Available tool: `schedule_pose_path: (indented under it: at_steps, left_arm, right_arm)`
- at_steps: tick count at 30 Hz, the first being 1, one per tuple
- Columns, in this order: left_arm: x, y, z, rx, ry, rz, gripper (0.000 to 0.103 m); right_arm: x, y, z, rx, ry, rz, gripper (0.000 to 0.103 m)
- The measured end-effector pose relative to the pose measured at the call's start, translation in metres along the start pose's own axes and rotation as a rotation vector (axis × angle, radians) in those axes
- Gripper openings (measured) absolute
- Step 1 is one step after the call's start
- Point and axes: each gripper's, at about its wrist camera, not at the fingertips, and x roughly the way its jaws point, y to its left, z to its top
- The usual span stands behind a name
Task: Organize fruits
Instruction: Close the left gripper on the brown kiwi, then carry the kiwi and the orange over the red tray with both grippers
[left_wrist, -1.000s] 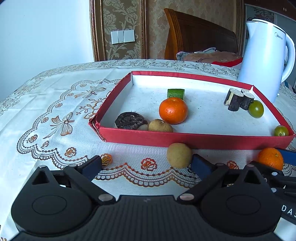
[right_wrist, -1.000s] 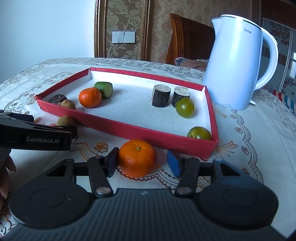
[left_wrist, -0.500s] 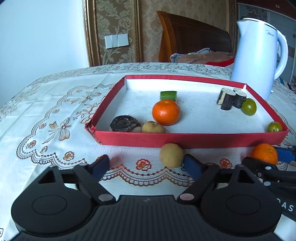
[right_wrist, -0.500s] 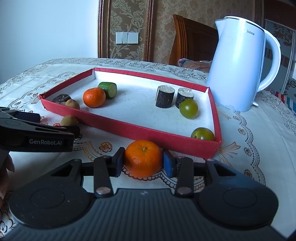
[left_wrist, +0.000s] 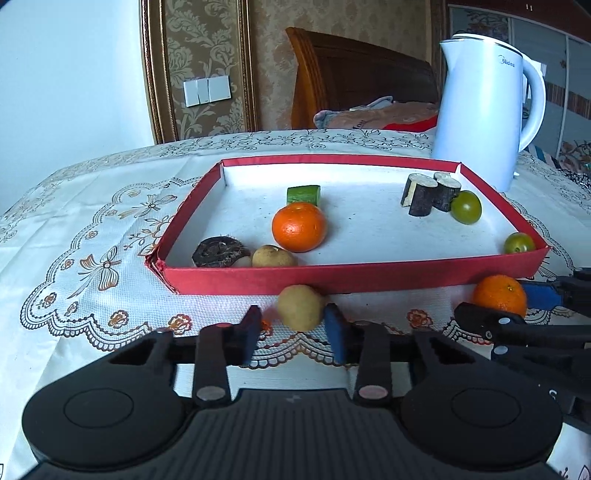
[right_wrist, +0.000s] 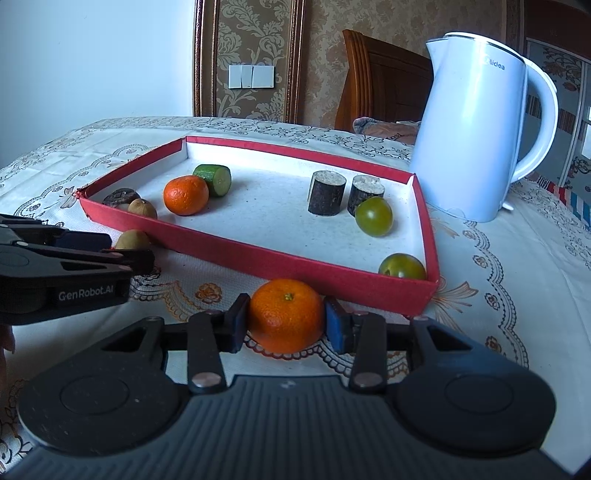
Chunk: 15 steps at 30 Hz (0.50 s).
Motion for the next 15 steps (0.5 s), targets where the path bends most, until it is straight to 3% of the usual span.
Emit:
schedule_pose_path:
  at_steps: [15]
  left_arm:
    - [-0.016, -0.007, -0.003, 0.037, -0.045, -0.032, 0.030]
  right_arm:
    - [-0.011, -0.004, -0.002, 0.020, -0.057, -0.012, 0.039]
